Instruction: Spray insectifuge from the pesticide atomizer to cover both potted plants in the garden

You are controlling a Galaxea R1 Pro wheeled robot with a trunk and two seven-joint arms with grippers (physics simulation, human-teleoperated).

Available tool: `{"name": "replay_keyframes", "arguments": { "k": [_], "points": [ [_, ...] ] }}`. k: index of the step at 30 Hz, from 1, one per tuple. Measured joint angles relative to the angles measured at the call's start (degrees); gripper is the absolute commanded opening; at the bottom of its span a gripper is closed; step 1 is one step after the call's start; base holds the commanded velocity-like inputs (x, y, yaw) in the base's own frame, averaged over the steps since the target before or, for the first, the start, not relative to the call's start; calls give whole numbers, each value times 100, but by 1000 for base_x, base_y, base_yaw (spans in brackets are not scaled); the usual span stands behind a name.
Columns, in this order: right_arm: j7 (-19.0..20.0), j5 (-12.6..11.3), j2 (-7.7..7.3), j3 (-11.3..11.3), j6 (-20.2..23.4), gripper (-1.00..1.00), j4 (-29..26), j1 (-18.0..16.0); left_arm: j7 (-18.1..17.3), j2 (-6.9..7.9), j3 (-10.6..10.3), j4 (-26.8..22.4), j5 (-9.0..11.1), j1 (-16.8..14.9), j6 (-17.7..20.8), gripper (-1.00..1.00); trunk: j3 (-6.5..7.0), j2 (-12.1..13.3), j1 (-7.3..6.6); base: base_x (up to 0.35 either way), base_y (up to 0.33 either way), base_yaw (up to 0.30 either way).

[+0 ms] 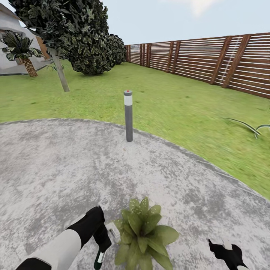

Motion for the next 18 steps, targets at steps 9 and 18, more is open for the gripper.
{"name": "replay_keyframes", "arguments": {
  "k": [9, 18],
  "points": [
    [0, 0, 0, 0, 0, 100, 2, 0, 11, 4, 4, 0, 5, 0, 5, -100, 0, 0, -2, -127, -43, 133],
    [0, 0, 8, 5, 2, 100, 2, 0, 52, 16, -6, 60, 27, 17, -2, -100, 0, 0, -2, -8, 0, 5]
  ]
}}
